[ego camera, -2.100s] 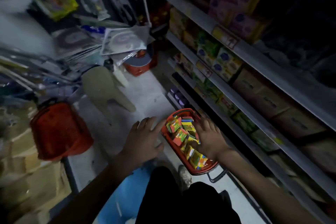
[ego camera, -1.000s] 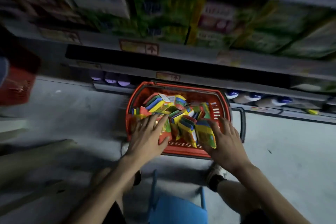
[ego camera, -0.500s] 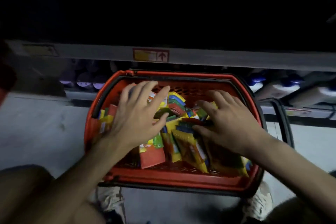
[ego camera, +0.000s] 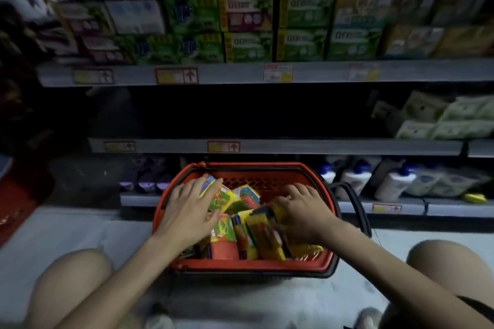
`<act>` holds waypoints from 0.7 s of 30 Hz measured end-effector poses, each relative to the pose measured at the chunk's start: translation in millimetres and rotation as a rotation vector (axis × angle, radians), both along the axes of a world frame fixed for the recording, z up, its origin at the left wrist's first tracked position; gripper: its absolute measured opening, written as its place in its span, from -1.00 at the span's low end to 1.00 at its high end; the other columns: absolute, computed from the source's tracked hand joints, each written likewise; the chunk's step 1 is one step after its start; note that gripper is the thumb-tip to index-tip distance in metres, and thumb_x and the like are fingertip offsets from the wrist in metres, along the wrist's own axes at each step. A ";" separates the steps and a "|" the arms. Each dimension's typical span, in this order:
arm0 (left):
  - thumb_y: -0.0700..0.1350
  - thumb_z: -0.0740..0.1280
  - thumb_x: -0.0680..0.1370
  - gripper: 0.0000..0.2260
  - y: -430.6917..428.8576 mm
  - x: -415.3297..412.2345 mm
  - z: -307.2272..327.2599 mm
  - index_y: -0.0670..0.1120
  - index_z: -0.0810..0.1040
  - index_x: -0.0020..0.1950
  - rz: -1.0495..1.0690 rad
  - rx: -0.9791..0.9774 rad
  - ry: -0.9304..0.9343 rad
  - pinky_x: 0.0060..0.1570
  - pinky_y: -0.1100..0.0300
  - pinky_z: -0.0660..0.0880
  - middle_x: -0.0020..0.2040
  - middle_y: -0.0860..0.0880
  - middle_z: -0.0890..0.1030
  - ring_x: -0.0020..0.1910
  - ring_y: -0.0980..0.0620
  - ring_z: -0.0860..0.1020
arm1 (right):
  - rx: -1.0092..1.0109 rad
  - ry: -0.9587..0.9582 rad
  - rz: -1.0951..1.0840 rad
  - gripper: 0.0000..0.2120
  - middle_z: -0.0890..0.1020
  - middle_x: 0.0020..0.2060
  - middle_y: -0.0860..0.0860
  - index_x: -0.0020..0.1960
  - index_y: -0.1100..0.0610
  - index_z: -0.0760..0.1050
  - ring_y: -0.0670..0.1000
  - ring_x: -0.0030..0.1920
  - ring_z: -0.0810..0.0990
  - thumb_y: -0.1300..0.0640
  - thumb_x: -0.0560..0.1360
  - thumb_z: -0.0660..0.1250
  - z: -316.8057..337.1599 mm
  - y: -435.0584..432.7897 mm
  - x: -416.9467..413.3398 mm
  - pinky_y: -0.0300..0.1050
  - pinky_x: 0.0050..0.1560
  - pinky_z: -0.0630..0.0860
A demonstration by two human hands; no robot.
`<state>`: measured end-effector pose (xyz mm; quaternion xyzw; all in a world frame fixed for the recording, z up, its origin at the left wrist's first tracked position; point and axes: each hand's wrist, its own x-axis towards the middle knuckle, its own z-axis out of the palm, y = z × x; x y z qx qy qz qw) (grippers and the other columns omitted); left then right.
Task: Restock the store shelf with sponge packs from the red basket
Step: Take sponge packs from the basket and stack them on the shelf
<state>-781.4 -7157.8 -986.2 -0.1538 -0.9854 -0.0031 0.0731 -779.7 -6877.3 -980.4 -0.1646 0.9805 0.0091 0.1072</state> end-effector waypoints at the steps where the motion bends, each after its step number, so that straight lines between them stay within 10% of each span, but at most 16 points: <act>1: 0.19 0.34 0.50 -0.36 -4.7 -2.8 1.6 0.02 0.40 0.55 0.000 -0.023 0.007 0.25 -0.12 0.51 0.39 -0.13 0.54 0.35 -0.18 0.54 | 0.032 -0.008 0.002 -0.32 0.35 0.46 0.13 0.51 -0.06 0.36 0.23 0.50 0.26 -0.41 0.53 0.18 3.6 0.3 -2.0 0.16 0.50 0.20; 13: 0.31 0.34 0.54 -0.15 -11.0 -81.0 -65.7 0.06 0.02 0.69 0.114 -0.030 -0.127 0.36 -0.15 0.41 0.60 -0.19 0.22 0.54 -0.25 0.30 | 0.060 -0.204 -0.305 -0.35 0.39 0.30 0.10 0.52 -0.06 0.21 0.23 0.26 0.54 -0.21 0.52 0.33 -16.2 -12.0 -34.0 0.03 0.05 0.55; 21: 0.42 0.35 0.46 -0.03 -0.6 -133.8 -69.0 -0.04 0.03 0.67 0.179 -0.161 -0.299 0.31 -0.08 0.36 0.45 -0.12 0.38 0.41 -0.18 0.41 | -0.214 -0.276 -0.387 -0.23 0.56 0.11 -0.06 0.29 -0.10 0.39 0.04 0.08 0.60 -0.43 0.22 0.53 27.2 15.2 -79.3 -0.04 0.05 0.55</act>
